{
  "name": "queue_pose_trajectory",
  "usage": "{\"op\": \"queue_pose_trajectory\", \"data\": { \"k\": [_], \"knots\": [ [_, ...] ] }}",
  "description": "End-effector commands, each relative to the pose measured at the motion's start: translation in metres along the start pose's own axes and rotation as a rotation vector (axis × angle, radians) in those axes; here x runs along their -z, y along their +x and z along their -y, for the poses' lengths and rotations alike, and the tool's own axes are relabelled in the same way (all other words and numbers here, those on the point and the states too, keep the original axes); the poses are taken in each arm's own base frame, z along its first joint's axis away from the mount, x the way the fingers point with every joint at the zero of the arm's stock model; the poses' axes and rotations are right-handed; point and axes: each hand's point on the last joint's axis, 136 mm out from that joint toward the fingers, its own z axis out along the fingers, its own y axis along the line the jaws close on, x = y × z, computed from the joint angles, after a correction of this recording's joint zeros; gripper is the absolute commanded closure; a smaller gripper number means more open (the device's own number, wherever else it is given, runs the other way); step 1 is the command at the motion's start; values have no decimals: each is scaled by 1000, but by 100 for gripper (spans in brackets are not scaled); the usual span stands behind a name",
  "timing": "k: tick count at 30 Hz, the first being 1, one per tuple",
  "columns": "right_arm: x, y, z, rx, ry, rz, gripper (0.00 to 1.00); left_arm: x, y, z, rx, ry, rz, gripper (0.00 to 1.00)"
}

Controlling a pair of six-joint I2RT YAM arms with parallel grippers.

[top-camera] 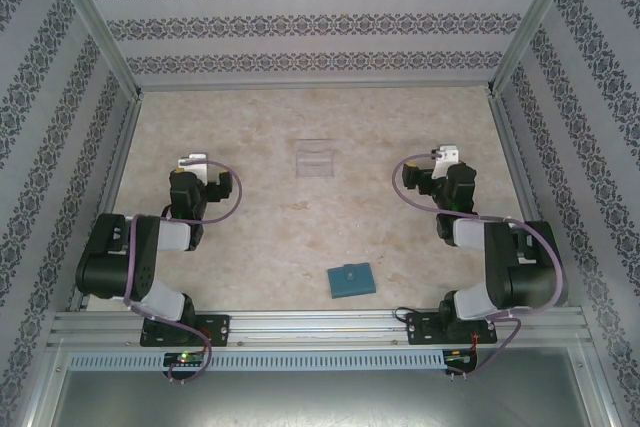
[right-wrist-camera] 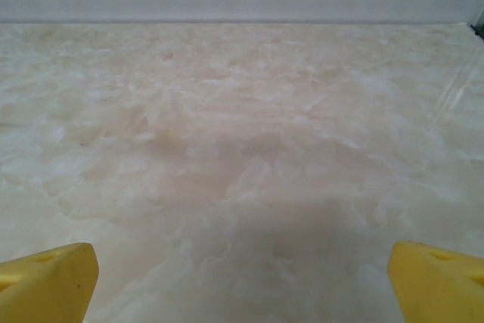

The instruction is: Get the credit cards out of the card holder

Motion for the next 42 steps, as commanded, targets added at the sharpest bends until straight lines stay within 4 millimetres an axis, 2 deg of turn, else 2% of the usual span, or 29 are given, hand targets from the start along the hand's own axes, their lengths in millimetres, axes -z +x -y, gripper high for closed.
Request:
{"op": "queue_pose_trajectory", "data": {
  "k": [1, 6, 10, 15, 19, 22, 24, 27, 30, 32, 33, 35, 39, 42],
  "knots": [
    [3, -15, 2, -1, 28, -41, 2, 7, -18, -8, 21, -43, -16, 0],
    [9, -16, -4, -25, 41, -167, 2, 17, -24, -10, 87, -65, -148, 0],
    [17, -21, -16, -62, 42, -250, 3, 30, -30, -8, 171, -71, -234, 0],
    [26, -29, -46, -152, -2, -312, 7, 50, -39, 15, 280, 42, -351, 0],
    [25, -32, -73, -196, -37, -369, 11, 68, -40, 23, 340, 62, -484, 0],
    [18, -31, -94, -216, -56, -417, 17, 80, -43, 31, 342, 95, -585, 0],
    [12, -30, -109, -219, -75, -454, 26, 90, -46, 36, 334, 126, -641, 0],
    [2, -30, -130, -220, -93, -492, 32, 101, -53, 37, 295, 148, -665, 0],
    [-8, -29, -149, -219, -102, -514, 39, 103, -57, 35, 250, 158, -630, 0],
    [-16, -27, -161, -227, -110, -538, 53, 102, -53, 33, 224, 154, -622, 0],
    [-20, -25, -165, -230, -116, -553, 56, 101, -51, 32, 219, 149, -621, 0],
    [-28, -23, -175, -244, -119, -574, 56, 99, -42, 31, 242, 137, -633, 0],
    [-43, -21, -193, -257, -136, -584, 56, 102, -38, 38, 234, 180, -650, 0],
    [-56, -18, -204, -241, -117, -601, 63, 105, -34, 32, 188, 158, -642, 0]
  ]
}}
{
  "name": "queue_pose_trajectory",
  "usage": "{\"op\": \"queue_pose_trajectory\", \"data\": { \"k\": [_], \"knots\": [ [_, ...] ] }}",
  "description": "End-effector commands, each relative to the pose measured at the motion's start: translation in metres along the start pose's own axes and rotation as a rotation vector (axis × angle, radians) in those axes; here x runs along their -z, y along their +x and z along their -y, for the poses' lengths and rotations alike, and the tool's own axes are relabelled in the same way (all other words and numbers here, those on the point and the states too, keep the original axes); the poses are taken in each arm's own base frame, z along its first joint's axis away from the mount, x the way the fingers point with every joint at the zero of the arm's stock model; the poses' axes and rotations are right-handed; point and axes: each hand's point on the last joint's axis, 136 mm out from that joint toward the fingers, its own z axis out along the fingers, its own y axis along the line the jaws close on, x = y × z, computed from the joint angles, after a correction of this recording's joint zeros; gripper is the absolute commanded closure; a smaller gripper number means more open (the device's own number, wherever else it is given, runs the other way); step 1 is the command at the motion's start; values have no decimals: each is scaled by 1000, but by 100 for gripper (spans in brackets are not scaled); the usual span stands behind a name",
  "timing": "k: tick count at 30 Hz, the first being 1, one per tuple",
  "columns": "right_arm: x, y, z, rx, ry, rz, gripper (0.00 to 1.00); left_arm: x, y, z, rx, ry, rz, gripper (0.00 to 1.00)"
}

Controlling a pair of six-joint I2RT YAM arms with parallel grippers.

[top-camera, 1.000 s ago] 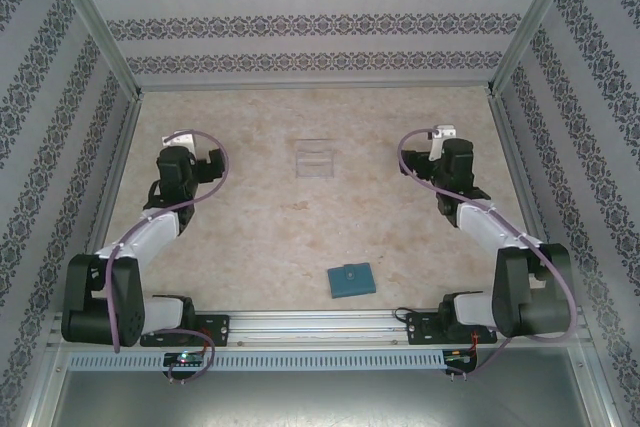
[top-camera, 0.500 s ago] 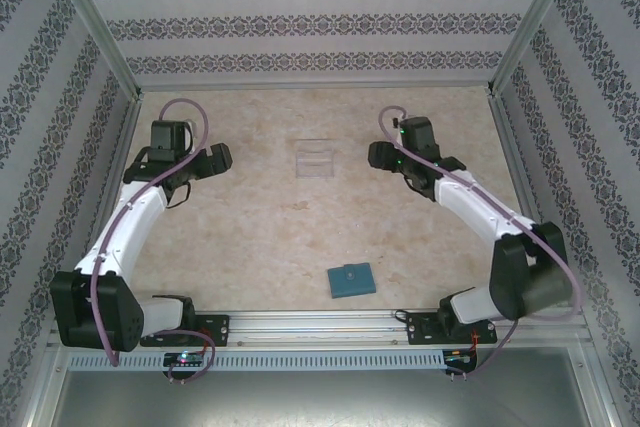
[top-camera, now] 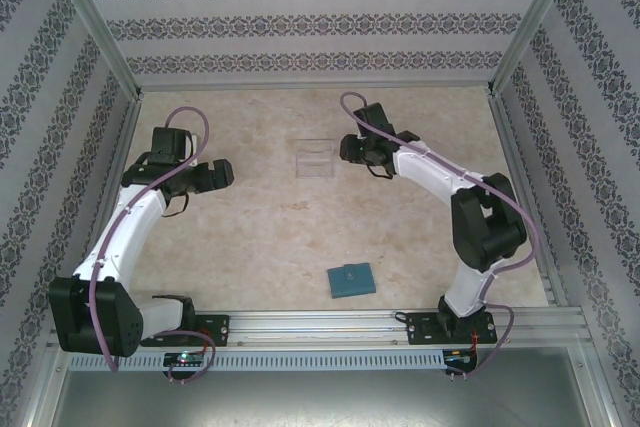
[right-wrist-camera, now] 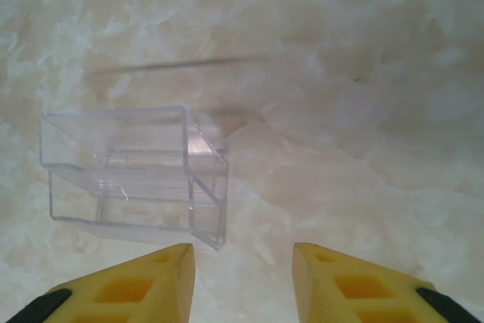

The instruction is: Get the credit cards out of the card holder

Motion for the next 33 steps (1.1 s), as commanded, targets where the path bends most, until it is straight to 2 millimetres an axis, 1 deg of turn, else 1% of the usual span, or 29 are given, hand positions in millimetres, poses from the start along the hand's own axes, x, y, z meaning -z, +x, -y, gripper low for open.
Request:
{"op": "queue_pose_trajectory", "data": {
  "k": [1, 3, 7, 13, 19, 23, 28, 33],
  "knots": [
    [-12, -4, -11, -13, 27, -18, 64, 4, 12, -7, -57, -37, -17, 0],
    [-19, -7, -16, -8, 29, -20, 65, 8, 10, -8, -55, -45, -4, 0],
    [-33, -12, -22, -2, 43, -31, 69, 15, 5, -3, -55, -19, 42, 0],
    [-53, -14, -22, 2, 67, -48, 72, 17, 4, -10, -53, -63, 50, 0],
    [-69, -17, -24, 8, 78, -63, 72, 15, 4, -9, -53, -57, 44, 0],
    [-80, -19, -24, 12, 86, -71, 74, 13, 5, -10, -53, -59, 36, 0],
    [-86, -13, -24, 11, 78, -92, 78, 11, 6, -10, -54, -60, 27, 0],
    [-86, -10, -24, 10, 77, -101, 80, 6, 10, -11, -50, -61, -2, 0]
  ]
}}
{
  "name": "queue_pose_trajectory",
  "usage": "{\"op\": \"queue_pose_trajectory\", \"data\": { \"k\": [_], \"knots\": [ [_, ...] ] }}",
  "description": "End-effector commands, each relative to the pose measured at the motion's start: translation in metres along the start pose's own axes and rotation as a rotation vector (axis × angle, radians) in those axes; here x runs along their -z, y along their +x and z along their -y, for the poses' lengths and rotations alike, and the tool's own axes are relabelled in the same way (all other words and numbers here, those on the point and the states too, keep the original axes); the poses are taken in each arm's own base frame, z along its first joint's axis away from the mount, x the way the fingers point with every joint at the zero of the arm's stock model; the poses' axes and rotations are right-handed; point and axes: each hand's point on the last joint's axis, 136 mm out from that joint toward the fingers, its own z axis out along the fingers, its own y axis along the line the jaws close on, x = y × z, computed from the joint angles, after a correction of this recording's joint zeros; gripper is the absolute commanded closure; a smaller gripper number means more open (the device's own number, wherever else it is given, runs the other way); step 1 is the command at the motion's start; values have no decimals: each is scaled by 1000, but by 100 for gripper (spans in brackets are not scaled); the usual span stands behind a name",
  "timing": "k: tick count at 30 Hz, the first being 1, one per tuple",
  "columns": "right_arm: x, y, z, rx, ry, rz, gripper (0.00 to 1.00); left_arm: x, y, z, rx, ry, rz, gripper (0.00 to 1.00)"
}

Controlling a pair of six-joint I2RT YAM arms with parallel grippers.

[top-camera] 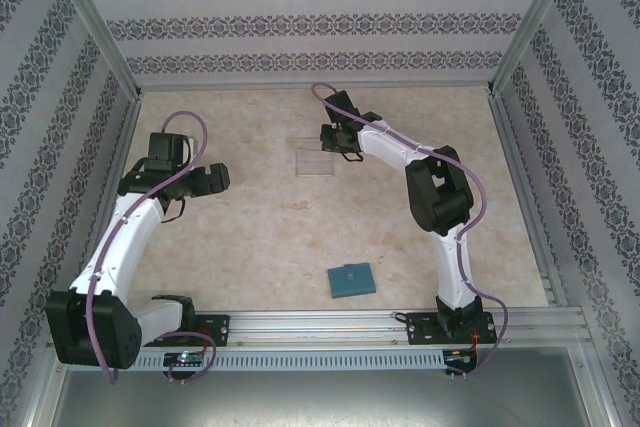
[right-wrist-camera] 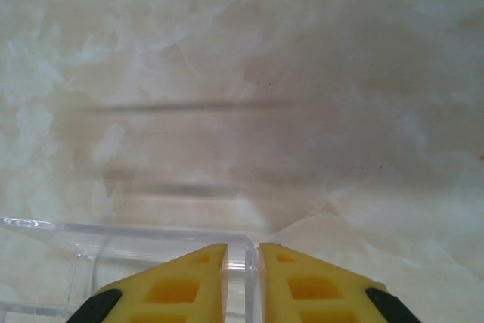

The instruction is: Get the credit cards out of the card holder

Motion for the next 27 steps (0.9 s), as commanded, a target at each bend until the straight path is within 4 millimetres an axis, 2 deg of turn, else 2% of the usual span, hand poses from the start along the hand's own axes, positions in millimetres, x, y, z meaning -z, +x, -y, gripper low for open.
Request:
{"op": "queue_pose_trajectory", "data": {
  "k": [1, 7, 15, 21, 27],
  "knots": [
    [-2, 8, 1, 7, 18, -26, 80, -3, 6, -2, -28, -14, -34, 0],
    [8, 9, 1, 11, 14, -19, 83, -5, 7, -2, -26, -17, -41, 0],
    [12, 15, 1, 13, 12, -34, 81, -8, 10, -5, -26, -31, -55, 0],
    [15, 17, 1, 20, 17, -34, 86, -8, 10, -5, -26, -31, -56, 0],
    [28, 21, 5, 30, 47, -20, 90, -9, 10, -5, -26, -33, -59, 0]
  ]
}}
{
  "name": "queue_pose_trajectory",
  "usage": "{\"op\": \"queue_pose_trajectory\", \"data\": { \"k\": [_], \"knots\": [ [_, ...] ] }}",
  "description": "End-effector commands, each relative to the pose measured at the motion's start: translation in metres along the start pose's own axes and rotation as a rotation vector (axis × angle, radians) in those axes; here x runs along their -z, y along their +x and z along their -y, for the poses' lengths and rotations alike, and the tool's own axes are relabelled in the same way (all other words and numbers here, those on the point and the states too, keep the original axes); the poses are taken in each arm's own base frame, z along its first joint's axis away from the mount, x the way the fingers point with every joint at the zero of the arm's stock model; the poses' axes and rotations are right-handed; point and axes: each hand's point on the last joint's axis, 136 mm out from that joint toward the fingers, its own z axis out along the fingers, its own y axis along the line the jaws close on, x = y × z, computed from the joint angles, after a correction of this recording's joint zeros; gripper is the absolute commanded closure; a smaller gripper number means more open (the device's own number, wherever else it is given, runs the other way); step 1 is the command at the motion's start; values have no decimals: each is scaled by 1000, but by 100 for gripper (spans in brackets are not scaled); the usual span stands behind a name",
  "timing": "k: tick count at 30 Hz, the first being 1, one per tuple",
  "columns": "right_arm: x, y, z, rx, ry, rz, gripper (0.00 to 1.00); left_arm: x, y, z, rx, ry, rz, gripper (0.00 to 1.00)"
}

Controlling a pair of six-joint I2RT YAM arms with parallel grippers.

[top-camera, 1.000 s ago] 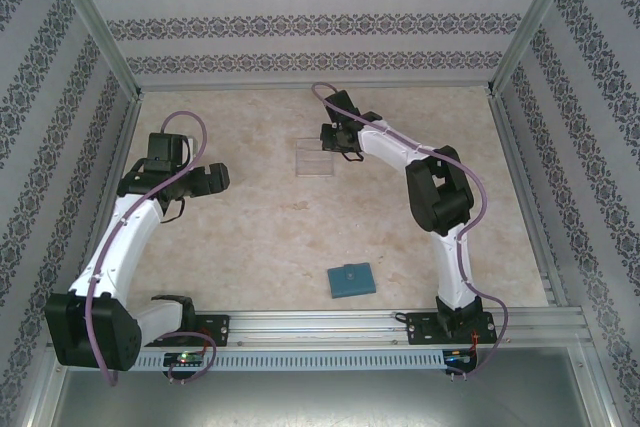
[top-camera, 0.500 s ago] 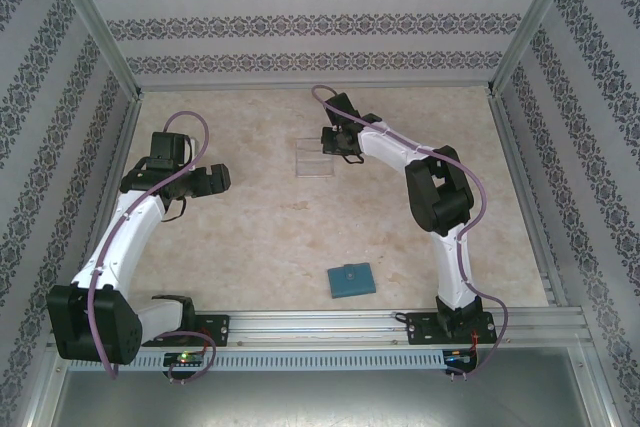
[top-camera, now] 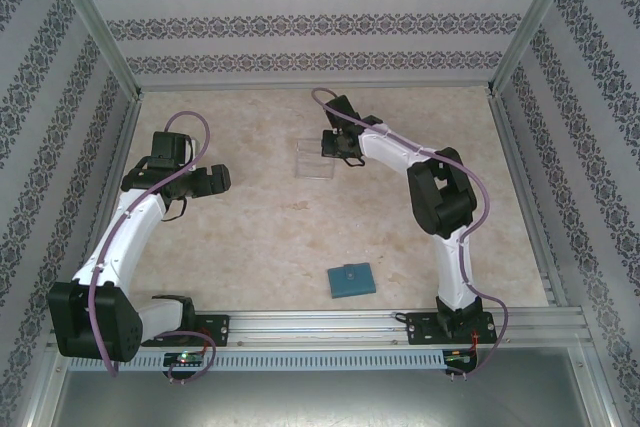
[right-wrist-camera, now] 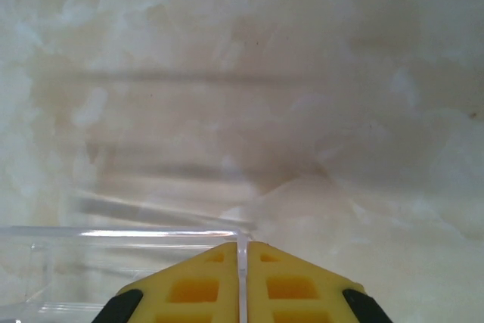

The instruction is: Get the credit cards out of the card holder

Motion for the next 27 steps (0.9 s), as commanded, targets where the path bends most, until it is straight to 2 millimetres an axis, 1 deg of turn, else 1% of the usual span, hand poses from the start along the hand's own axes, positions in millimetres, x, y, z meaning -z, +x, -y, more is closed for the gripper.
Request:
{"op": "queue_pose_trajectory", "data": {
  "k": [1, 9, 16, 22, 25, 27],
  "knots": [
    [24, 3, 1, 18, 30, 20, 91, -1, 7, -3, -29, -22, -29, 0],
    [41, 25, 17, 19, 73, 15, 91, -1, 7, -3, -28, -23, -30, 0],
    [54, 47, 26, 51, 118, 11, 91, -2, 7, -4, -27, -25, -31, 0],
    [49, 70, 32, 57, 151, -7, 92, -4, 9, -5, -30, -35, -41, 0],
    [48, 77, 33, 62, 160, -8, 91, -5, 9, -6, -30, -36, -41, 0],
    [48, 78, 34, 61, 169, -10, 88, -5, 9, -6, -30, -37, -44, 0]
  ]
}}
